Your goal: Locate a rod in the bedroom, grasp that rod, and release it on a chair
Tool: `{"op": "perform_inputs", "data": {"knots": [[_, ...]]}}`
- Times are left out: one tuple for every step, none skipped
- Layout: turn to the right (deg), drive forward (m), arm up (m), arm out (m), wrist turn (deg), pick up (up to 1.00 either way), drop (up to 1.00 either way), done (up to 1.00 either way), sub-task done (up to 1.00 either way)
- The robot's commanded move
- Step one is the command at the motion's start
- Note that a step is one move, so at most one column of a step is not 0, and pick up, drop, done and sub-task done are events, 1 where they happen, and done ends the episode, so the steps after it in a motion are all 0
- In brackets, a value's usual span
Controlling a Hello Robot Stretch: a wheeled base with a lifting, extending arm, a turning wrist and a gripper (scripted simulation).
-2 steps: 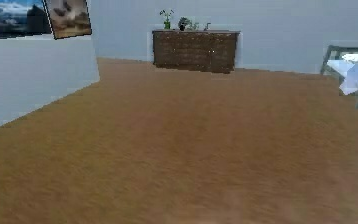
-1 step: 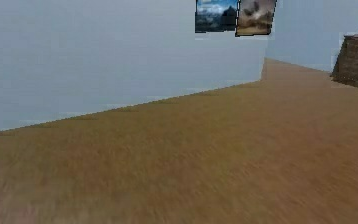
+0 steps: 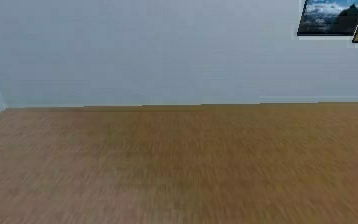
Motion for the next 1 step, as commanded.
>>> {"op": "perform_inputs", "data": {"knots": [[0.0, 0.05, 0.0, 0.0, 0.0, 0.0, 0.0, 0.0, 0.0]]}}
